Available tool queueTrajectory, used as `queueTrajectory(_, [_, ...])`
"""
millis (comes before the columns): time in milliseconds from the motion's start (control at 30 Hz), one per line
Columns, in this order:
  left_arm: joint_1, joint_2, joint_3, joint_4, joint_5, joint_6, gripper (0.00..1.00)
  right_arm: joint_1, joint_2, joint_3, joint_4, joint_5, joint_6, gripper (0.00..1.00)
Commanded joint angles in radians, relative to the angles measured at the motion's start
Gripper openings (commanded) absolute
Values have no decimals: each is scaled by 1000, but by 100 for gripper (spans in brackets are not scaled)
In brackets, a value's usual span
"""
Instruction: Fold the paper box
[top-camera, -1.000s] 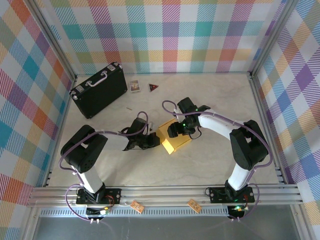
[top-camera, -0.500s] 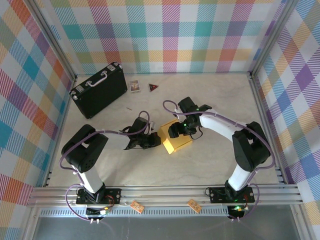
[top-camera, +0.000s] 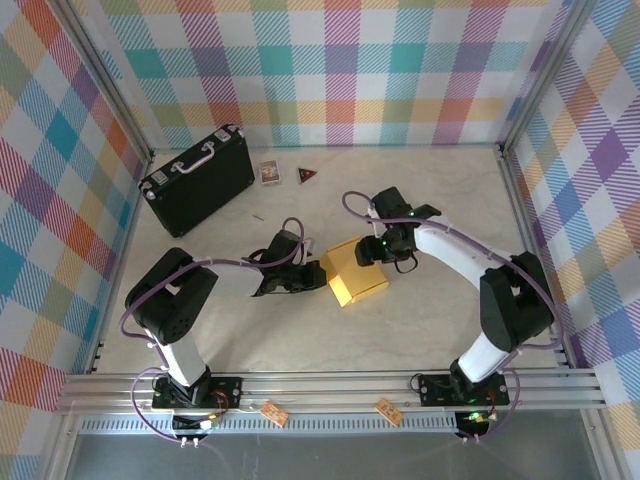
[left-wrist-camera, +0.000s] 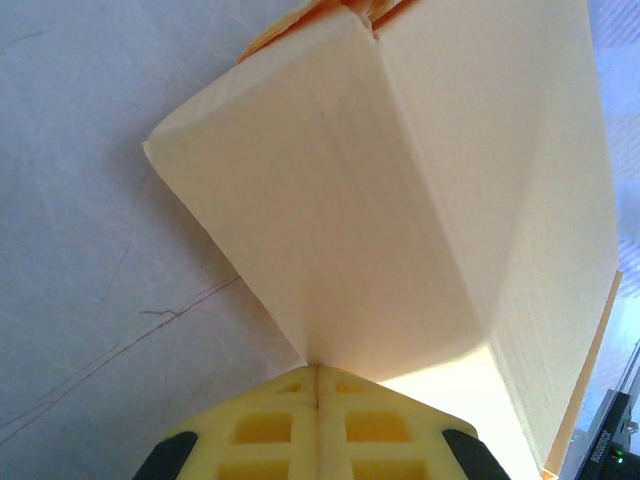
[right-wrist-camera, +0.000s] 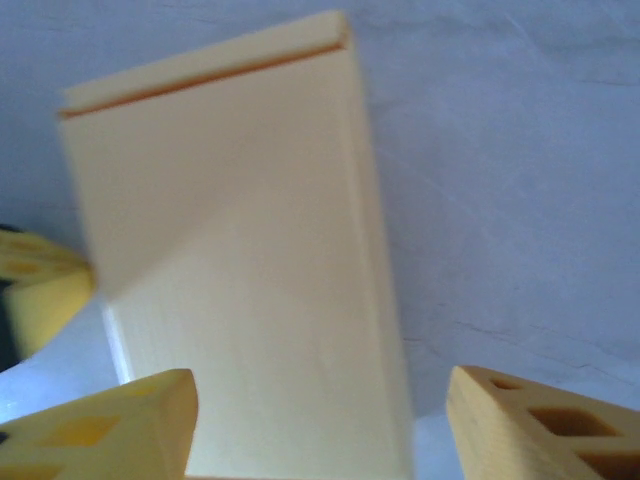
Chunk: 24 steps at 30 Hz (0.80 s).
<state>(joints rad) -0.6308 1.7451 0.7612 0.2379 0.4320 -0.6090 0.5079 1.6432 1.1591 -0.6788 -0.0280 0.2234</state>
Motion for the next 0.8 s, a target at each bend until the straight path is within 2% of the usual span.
queueTrajectory(0, [-5, 19, 26, -9, -1, 25, 0, 0, 51, -46, 5, -16, 15, 62])
queueTrajectory(267, [-14, 31, 33, -32, 0, 16, 0, 0, 61, -93, 89, -205, 24, 55])
queueTrajectory(600, [-41, 45, 55, -32, 2, 15, 0, 1, 34, -143, 124, -333, 46, 53])
queueTrajectory(767, [-46, 50, 39, 63, 68, -12, 0, 4, 29, -164, 148, -415, 65, 53])
